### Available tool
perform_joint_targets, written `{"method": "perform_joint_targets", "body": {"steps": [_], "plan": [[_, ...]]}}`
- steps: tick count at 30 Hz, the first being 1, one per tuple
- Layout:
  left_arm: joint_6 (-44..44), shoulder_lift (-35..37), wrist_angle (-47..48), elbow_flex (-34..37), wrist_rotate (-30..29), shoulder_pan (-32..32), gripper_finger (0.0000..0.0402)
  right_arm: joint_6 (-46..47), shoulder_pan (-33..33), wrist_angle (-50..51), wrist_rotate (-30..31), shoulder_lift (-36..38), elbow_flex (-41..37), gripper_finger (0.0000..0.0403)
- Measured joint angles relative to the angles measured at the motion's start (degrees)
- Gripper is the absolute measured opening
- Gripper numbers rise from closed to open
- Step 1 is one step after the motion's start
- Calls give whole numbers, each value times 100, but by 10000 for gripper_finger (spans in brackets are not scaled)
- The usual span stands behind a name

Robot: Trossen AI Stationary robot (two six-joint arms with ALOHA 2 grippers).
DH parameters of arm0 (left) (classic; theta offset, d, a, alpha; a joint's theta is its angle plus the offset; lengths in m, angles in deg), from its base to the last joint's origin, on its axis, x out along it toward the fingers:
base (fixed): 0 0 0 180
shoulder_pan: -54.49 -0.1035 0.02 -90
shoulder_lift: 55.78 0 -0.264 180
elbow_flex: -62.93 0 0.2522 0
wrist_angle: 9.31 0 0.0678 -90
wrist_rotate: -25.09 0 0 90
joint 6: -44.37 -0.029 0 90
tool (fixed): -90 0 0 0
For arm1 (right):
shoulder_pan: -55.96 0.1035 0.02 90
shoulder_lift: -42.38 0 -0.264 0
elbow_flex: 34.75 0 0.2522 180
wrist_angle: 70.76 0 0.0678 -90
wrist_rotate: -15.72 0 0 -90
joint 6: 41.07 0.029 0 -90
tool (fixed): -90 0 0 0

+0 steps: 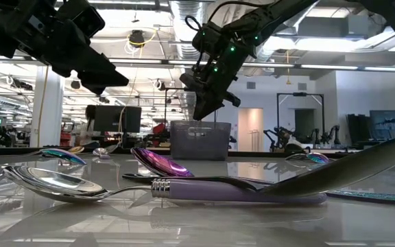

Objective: Sort silverware by color (type)
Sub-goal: Put the black spoon into the black bin, then put the blue spoon into the white bin

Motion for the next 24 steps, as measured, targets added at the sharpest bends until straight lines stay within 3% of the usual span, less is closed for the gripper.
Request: {"method": "perform_joint_targets", "body": {"steps": [13, 19, 24], "plan": [[22, 0, 9, 0, 35, 0, 197, -313, -90, 132, 131, 320, -4, 66], [-25, 2, 133, 0, 32, 0, 197, -1195, -59, 1246, 95, 1167, -2, 66], [-525, 2, 275, 0, -156, -4, 197, -1264, 182, 2628, 105, 1912, -2, 66]]}}
